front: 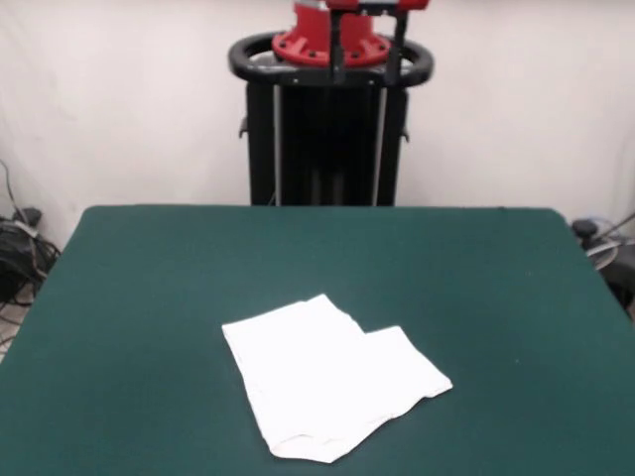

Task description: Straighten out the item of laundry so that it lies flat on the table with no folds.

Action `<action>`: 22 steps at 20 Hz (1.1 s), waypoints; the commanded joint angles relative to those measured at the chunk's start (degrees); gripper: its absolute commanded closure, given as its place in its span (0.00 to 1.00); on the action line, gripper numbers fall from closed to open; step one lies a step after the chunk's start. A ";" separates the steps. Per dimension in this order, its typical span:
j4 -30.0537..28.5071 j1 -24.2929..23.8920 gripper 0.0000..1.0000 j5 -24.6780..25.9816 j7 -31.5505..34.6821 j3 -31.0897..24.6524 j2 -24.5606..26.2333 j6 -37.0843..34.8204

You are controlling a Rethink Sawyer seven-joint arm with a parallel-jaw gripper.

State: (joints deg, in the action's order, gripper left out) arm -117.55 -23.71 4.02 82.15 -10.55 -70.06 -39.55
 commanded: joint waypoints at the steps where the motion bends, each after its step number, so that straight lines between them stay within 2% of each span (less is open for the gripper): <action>1: 9.78 -3.26 0.00 5.27 -18.59 -12.92 6.10 -6.51; 6: 15.96 -3.12 0.00 7.59 -17.34 -12.83 9.31 -8.23; 12: 15.27 -3.05 0.00 6.70 -15.68 -13.79 9.89 -3.01; 17: 15.36 -3.37 0.00 7.01 -14.14 -14.02 10.58 -1.35; 22: 14.50 -3.98 0.00 9.09 -13.30 -13.59 12.59 2.73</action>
State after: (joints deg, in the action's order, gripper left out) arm -101.82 -26.64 9.94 71.14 -19.75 -61.80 -40.73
